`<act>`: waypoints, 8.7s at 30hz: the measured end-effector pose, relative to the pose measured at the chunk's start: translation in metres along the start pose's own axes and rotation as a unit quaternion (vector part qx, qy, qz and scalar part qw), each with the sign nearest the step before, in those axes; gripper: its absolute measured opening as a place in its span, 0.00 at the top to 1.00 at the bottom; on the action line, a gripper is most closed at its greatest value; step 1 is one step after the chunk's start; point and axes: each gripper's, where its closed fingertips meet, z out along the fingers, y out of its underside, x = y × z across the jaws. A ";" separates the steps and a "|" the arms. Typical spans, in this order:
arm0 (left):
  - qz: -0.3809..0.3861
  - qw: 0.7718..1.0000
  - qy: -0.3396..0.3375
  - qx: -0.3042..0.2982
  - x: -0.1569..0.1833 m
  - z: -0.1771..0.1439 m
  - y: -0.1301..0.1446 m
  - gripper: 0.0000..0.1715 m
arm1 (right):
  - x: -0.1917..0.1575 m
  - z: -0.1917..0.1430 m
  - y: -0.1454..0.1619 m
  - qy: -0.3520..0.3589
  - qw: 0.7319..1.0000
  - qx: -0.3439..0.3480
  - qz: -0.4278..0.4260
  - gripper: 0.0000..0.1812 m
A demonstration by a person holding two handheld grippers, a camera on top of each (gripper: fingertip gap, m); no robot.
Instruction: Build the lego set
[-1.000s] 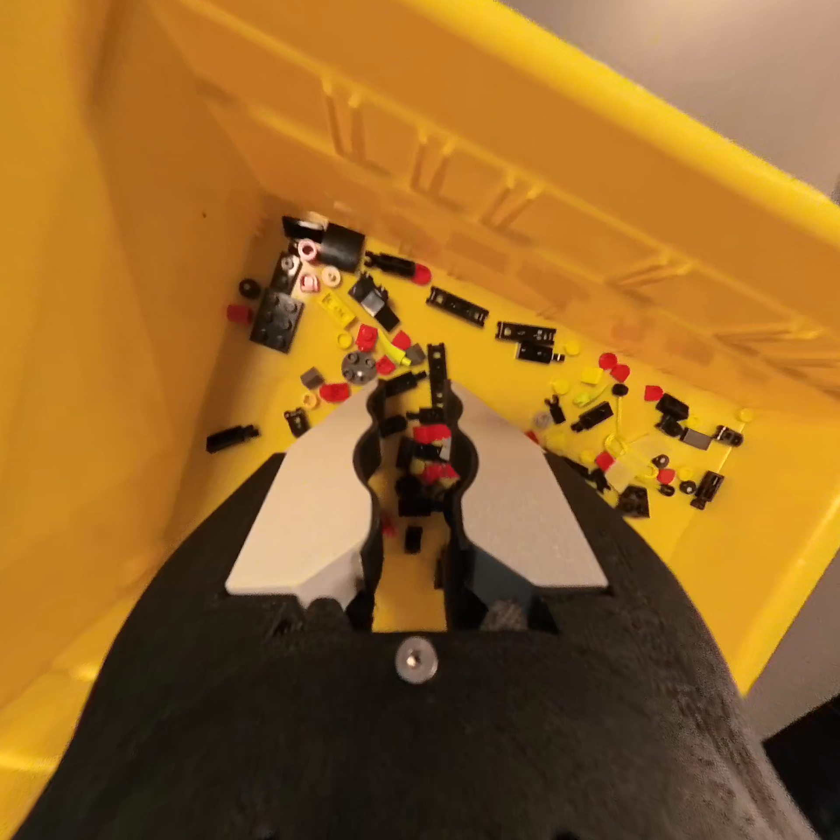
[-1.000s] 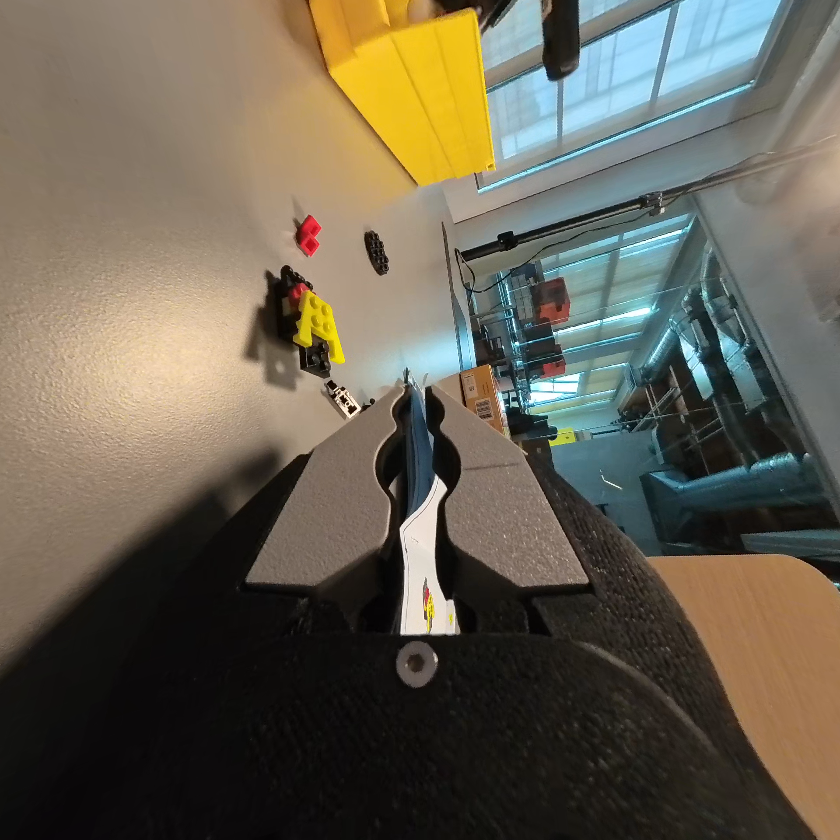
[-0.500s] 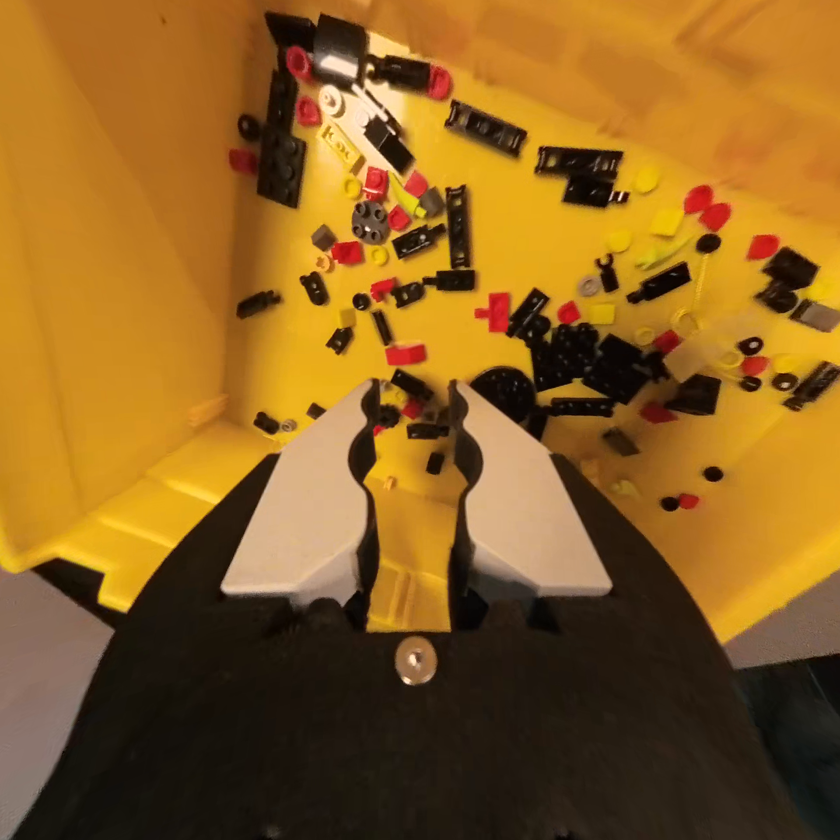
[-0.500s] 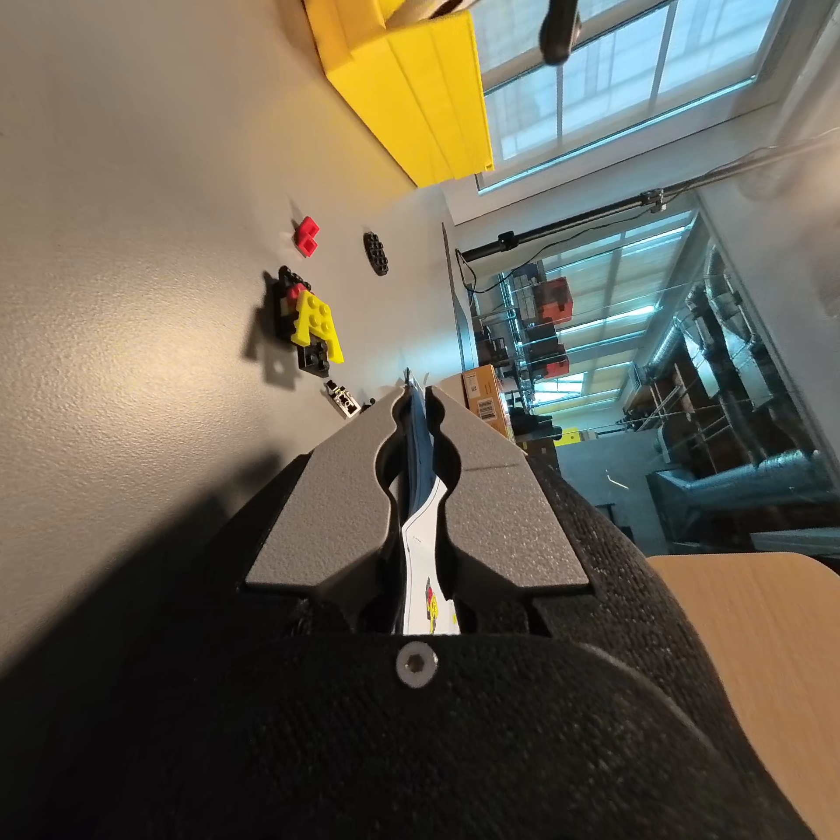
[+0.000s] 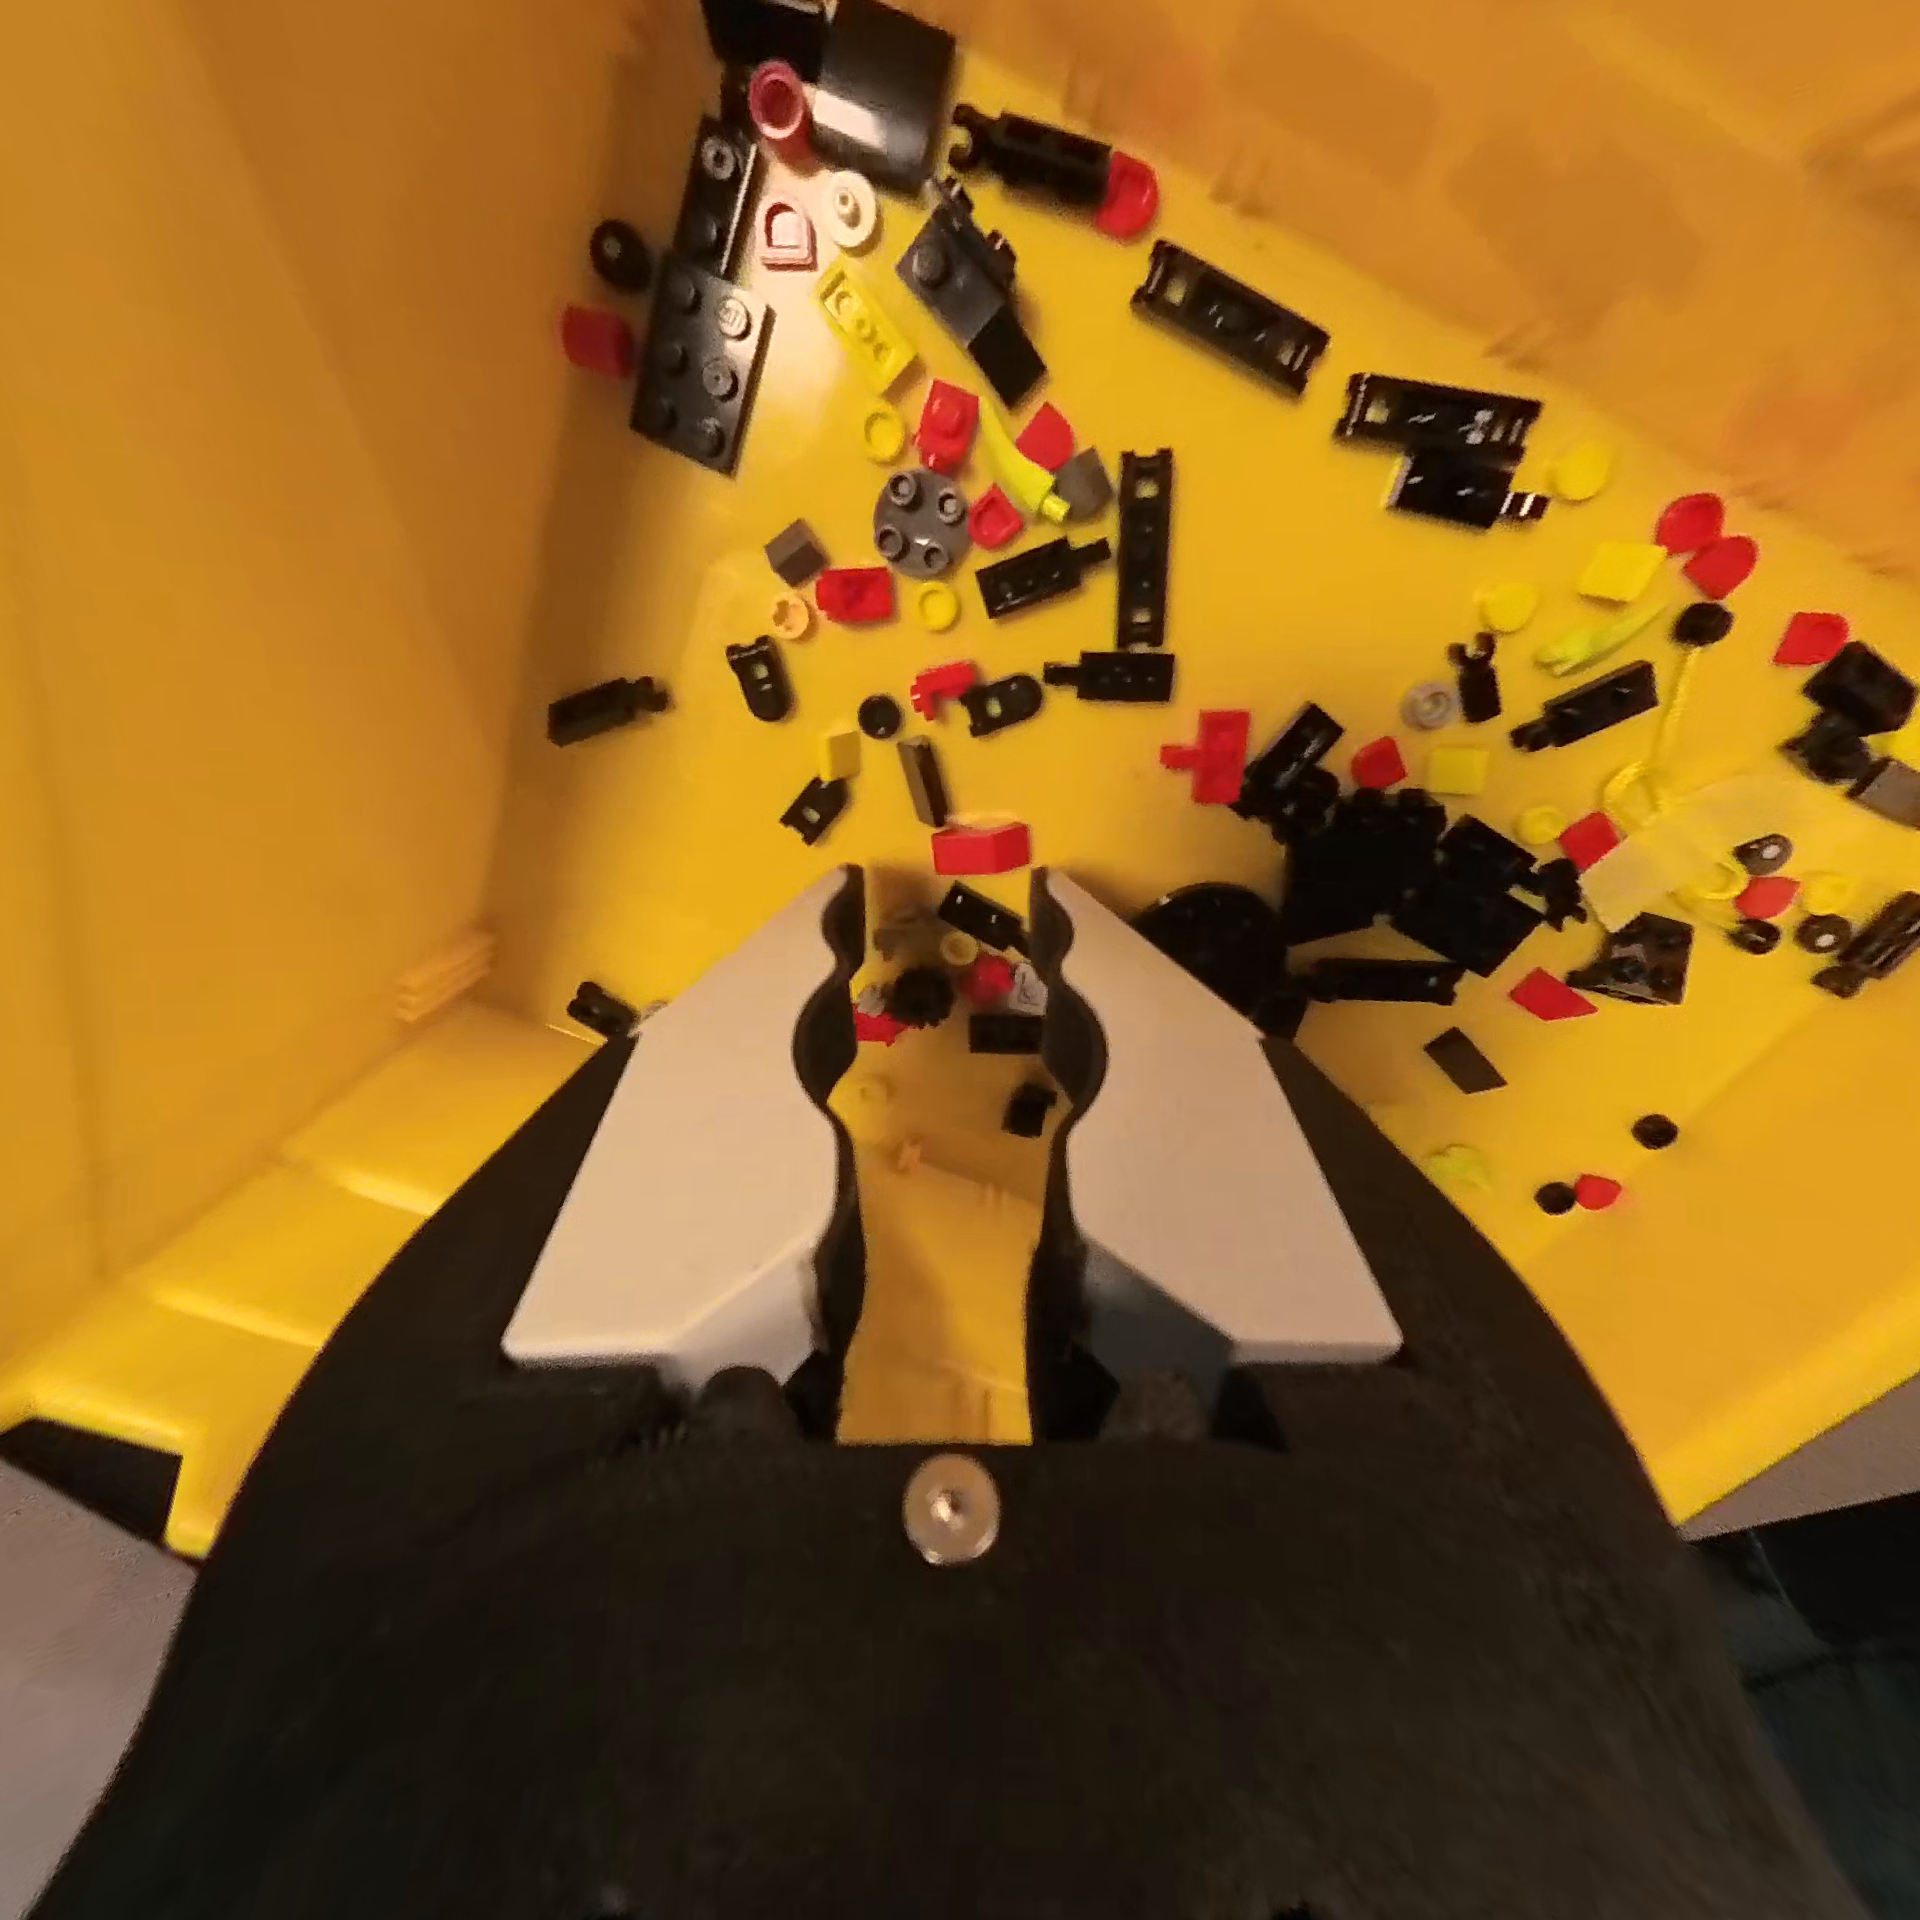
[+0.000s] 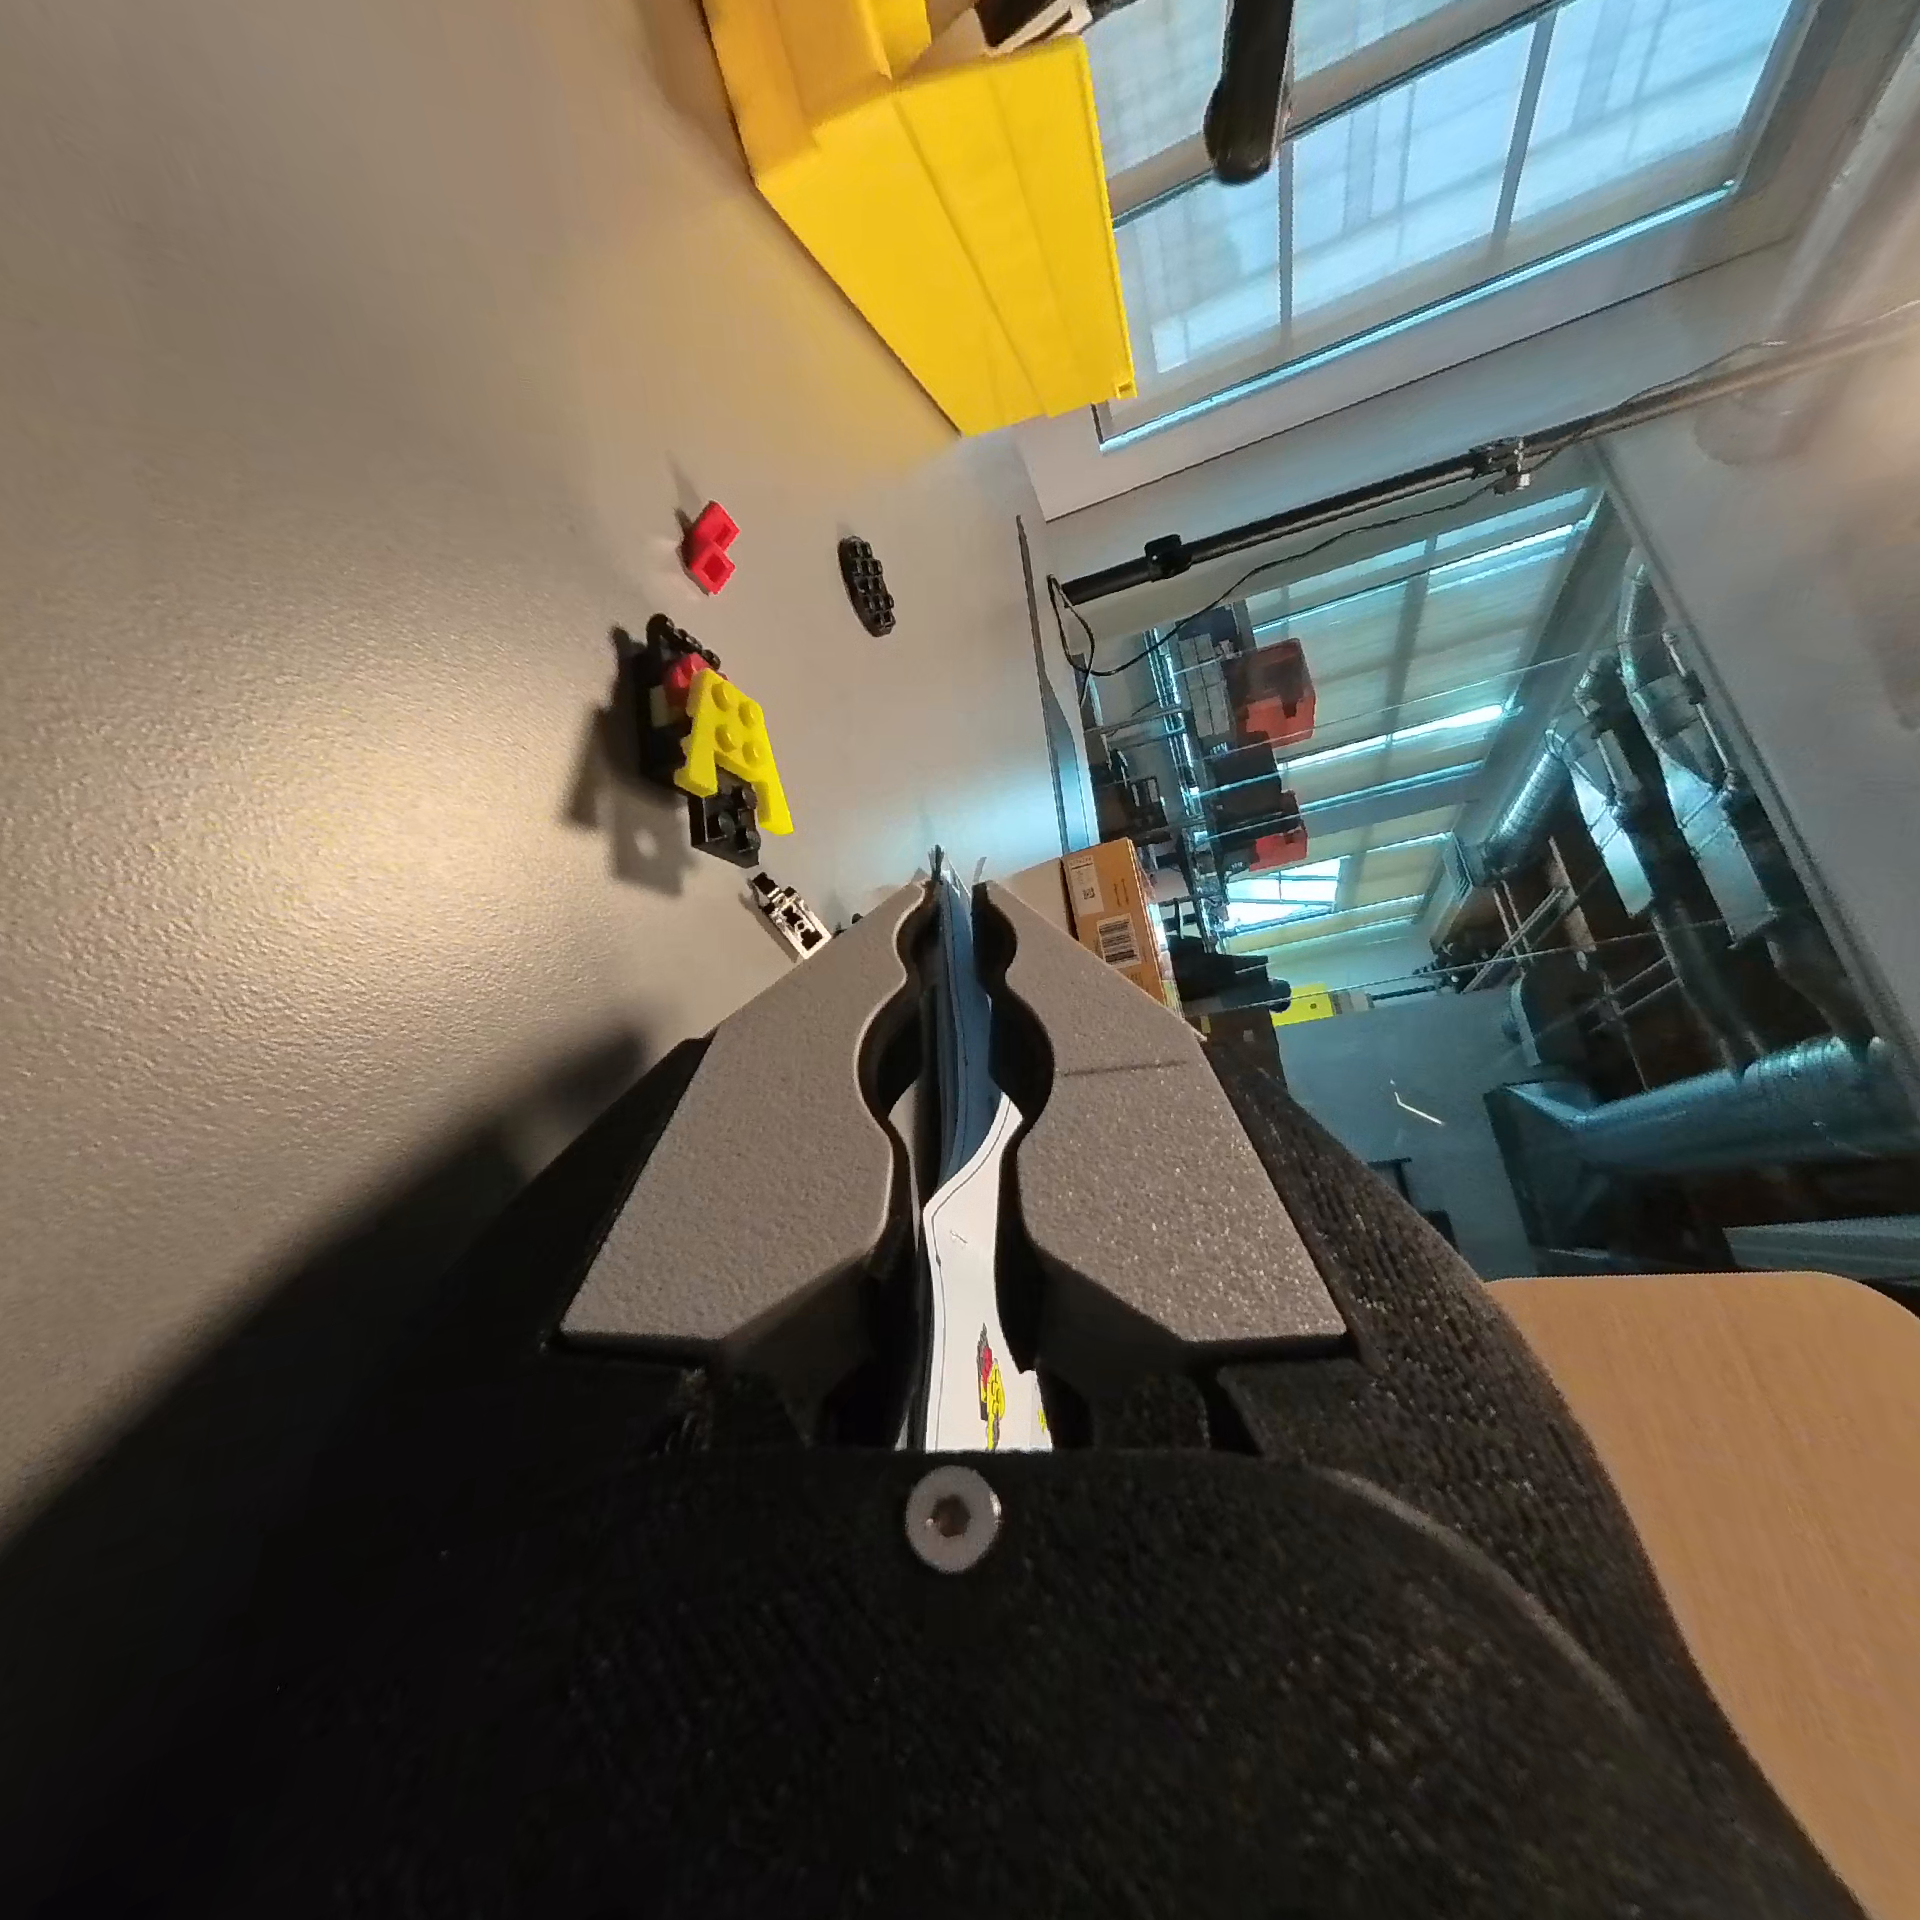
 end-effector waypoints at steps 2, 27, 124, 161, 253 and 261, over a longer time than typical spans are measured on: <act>0.004 1.000 -0.003 -0.005 0.000 0.002 0.001 0.82 | 0.000 0.000 0.000 0.000 1.000 0.000 0.000 0.98; 0.285 0.918 -0.149 0.232 0.037 -0.072 -0.048 0.89 | 0.000 0.002 0.001 0.001 1.000 -0.001 0.000 0.98; 0.302 0.850 0.196 0.385 0.378 -0.018 -0.117 0.66 | -0.032 0.003 -0.034 -0.091 0.994 0.063 0.012 0.90; 0.363 0.852 0.178 0.332 0.349 -0.023 -0.086 0.79 | -0.010 0.014 -0.008 0.011 0.993 -0.060 -0.099 0.98; 0.365 0.857 0.236 0.276 0.401 -0.012 -0.062 0.82 | -0.010 0.008 -0.016 0.010 0.996 -0.038 -0.082 0.98; 0.407 0.811 0.288 0.306 0.428 -0.028 -0.055 0.83 | -0.007 0.006 -0.015 0.014 0.997 -0.035 -0.071 0.98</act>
